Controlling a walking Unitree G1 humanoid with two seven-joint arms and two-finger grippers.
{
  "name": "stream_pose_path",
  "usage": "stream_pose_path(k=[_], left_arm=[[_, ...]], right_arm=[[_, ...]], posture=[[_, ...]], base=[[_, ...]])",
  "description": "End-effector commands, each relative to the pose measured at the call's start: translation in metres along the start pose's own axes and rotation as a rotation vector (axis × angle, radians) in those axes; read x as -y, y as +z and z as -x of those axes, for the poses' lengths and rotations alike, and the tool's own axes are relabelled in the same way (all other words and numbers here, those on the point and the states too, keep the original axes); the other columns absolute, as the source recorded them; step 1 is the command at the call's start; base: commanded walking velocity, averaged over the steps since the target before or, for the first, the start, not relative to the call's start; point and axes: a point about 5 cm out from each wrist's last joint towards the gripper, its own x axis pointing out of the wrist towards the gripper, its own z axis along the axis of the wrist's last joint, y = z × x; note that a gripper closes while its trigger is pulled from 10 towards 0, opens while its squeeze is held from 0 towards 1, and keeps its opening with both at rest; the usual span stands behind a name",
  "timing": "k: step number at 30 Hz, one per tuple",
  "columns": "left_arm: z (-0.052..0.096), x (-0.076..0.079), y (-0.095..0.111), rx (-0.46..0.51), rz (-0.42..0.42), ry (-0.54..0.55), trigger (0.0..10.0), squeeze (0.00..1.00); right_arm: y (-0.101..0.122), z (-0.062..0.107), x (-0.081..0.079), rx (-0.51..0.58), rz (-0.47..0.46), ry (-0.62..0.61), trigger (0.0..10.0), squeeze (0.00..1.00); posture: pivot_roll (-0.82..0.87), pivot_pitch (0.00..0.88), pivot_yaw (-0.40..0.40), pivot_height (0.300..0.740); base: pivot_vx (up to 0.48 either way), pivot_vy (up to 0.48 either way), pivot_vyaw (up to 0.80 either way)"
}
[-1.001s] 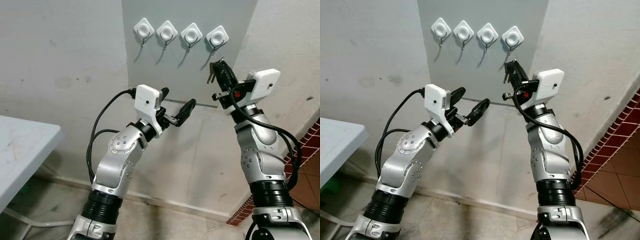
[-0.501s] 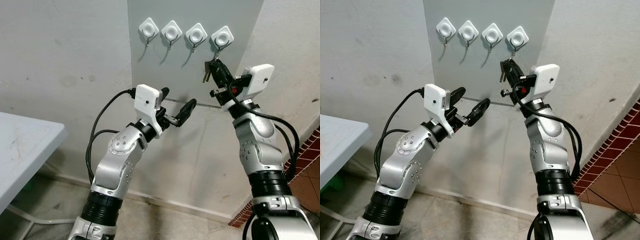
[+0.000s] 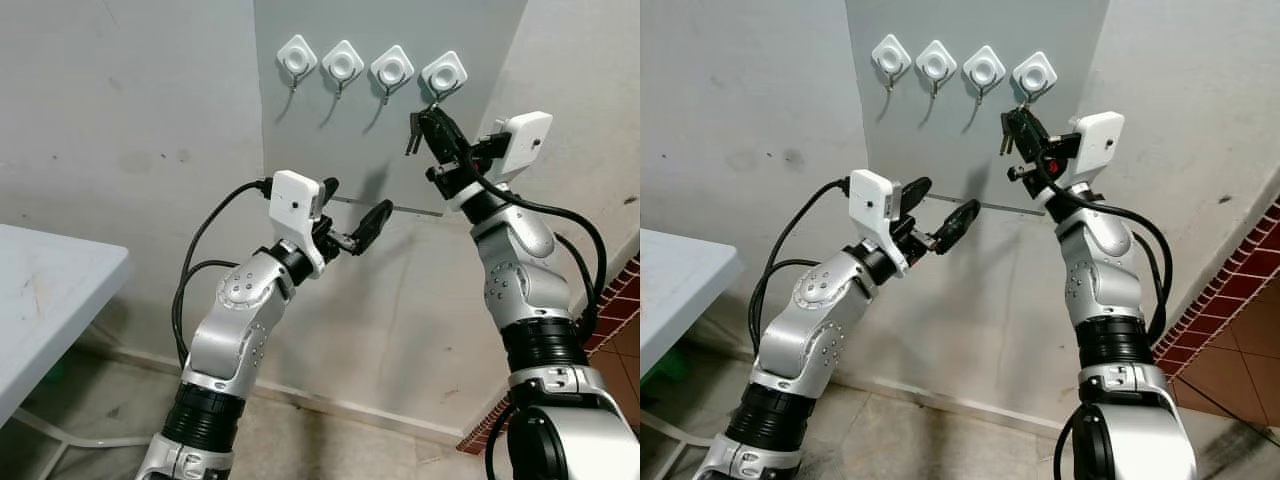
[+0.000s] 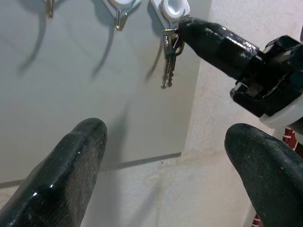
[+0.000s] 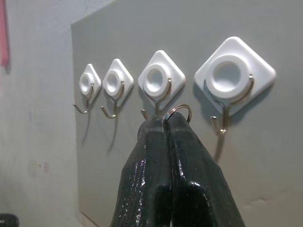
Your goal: Hang keys on a hook
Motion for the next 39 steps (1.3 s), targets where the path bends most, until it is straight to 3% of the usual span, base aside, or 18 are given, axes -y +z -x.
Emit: stream_pose_path(k=[1, 13, 26, 33, 35, 39], left_arm=[[0.000, 0.002, 0.005, 0.014, -0.003, -0.010, 10.0, 0.00], [0.002, 0.001, 0.005, 0.012, 0.005, 0.001, 10.0, 0.00], [0.002, 0.001, 0.005, 0.011, 0.021, 0.006, 10.0, 0.00], [0.002, 0.001, 0.006, 0.014, 0.028, 0.011, 10.0, 0.00], [0.002, 0.001, 0.006, 0.015, 0.030, 0.012, 10.0, 0.00], [0.001, 0.001, 0.007, 0.016, 0.038, 0.015, 10.0, 0.00]], right_arm=[[0.009, -0.005, 0.002, 0.026, 0.004, 0.012, 10.0, 0.00], [0.012, -0.009, 0.011, 0.052, -0.037, -0.029, 10.0, 0.00], [0.010, -0.005, 0.022, 0.086, -0.193, -0.093, 10.0, 0.00], [0.003, -0.001, 0.022, 0.072, -0.229, -0.104, 10.0, 0.00], [0.002, -0.001, 0.017, 0.077, -0.199, -0.068, 10.0, 0.00], [0.008, -0.003, 0.012, 0.114, -0.239, -0.013, 10.0, 0.00]], posture=[[-0.02, 0.037, -0.031, 0.740], [-0.02, 0.047, -0.033, 0.740], [-0.02, 0.052, -0.031, 0.740], [-0.02, 0.060, -0.031, 0.740], [-0.02, 0.062, -0.030, 0.740], [-0.02, 0.064, -0.032, 0.740]], base=[[0.000, 0.000, 0.00], [0.000, 0.000, 0.00], [0.000, 0.000, 0.00], [0.000, 0.000, 0.00], [0.000, 0.000, 0.00], [0.000, 0.000, 0.00]])
